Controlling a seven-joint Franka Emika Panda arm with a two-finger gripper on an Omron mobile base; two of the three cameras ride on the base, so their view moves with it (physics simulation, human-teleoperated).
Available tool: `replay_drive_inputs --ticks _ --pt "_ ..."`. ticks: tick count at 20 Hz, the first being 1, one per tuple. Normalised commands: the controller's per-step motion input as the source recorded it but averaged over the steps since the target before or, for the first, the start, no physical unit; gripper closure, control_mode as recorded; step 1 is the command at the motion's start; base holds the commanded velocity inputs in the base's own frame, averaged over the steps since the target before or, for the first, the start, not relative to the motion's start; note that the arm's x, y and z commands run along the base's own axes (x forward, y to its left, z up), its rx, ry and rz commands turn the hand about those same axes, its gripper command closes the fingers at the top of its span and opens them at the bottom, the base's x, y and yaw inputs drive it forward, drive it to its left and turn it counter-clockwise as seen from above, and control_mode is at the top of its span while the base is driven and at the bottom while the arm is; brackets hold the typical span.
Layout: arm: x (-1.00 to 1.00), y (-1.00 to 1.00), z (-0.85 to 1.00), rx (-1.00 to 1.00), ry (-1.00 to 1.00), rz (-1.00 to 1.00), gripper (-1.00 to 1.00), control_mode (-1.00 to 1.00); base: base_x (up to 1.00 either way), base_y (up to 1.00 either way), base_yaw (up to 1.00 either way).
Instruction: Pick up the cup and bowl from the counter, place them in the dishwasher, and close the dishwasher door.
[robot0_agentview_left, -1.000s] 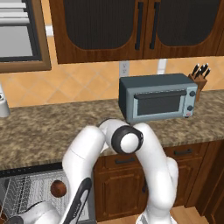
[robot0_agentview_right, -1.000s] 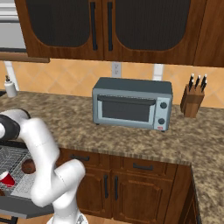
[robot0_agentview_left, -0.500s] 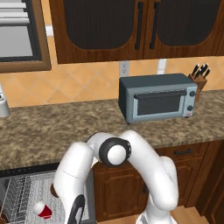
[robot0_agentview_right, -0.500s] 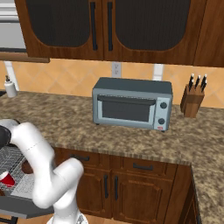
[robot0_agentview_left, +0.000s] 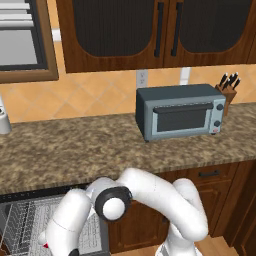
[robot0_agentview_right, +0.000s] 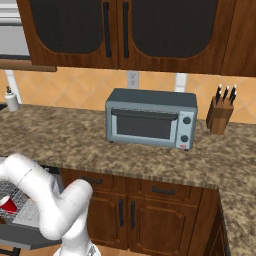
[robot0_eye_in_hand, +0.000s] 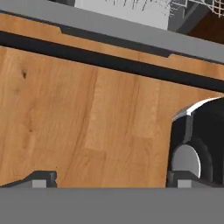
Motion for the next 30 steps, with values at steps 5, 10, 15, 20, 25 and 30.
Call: replay_drive_inputs --ticks 5,10,15,20,25,30 --pt "0.00 0.24 -0.74 -0.02 -0.27 -0.07 -1.00 -1.00 0.00 0.00 0.00" --pt "0.05 0.30 -0.64 -0.43 -0.32 0.00 -1.00 -1.00 0.00 0.00 0.00" --pt "0.09 0.17 -0.18 -0.20 -0.33 0.01 -1.00 -1.00 0.00 0.00 0.00" --pt "0.33 0.00 -0.27 -0.31 -0.03 0.00 -1.00 -1.00 0.00 0.00 0.00" --pt "0.38 0.08 -0.30 -0.26 -0.30 0.15 -1.00 -1.00 0.00 0.00 0.00" --pt "0.69 0.27 -0.66 -0.20 -0.17 0.22 -1.00 -1.00 0.00 0.00 0.00"
